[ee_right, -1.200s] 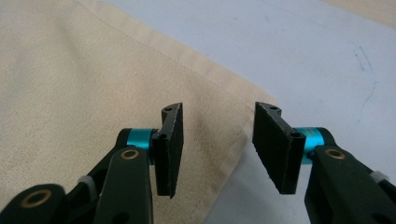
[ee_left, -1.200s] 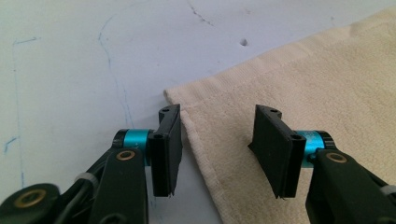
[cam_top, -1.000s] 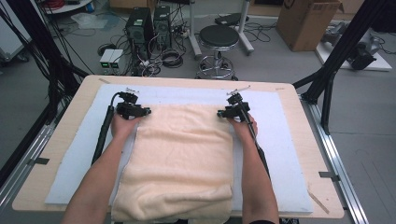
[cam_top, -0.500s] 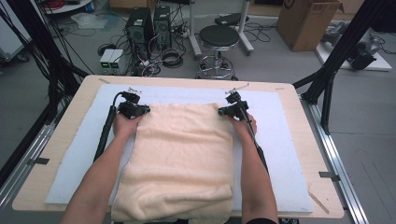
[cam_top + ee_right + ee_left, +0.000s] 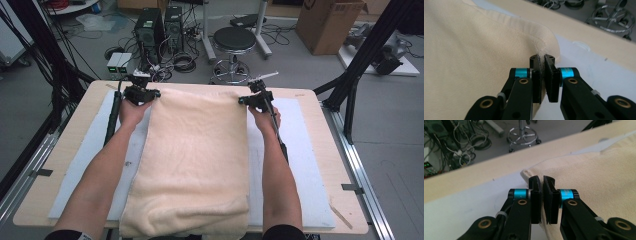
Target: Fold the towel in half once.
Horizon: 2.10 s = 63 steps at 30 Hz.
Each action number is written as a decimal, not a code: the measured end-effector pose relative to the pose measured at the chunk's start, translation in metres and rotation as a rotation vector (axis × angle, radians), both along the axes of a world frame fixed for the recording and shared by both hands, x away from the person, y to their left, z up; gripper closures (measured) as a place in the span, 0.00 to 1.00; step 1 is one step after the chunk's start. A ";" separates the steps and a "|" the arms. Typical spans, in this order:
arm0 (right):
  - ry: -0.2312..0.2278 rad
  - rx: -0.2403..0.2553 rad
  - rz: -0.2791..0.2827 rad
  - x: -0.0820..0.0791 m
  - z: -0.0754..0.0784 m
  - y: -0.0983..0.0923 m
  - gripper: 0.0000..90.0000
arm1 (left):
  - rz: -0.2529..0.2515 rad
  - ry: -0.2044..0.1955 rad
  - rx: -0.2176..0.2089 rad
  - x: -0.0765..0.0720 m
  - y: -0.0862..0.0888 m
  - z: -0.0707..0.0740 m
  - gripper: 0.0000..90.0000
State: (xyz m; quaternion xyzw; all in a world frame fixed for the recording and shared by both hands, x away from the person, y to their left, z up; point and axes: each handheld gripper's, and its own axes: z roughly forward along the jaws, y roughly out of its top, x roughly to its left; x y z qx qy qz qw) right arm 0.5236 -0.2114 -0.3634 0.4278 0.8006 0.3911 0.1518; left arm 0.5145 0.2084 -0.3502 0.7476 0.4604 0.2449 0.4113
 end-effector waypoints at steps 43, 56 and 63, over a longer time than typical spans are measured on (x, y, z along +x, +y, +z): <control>-0.197 0.189 0.137 -0.060 0.132 -0.014 0.95 | -0.110 -0.252 -0.187 -0.069 0.034 0.099 0.94; -0.150 0.242 0.278 -0.104 0.092 -0.024 0.95 | -0.235 -0.241 -0.168 -0.116 0.037 0.062 0.94; -0.139 0.278 0.319 -0.132 0.078 -0.035 0.95 | -0.287 -0.240 -0.151 -0.145 0.039 0.052 0.94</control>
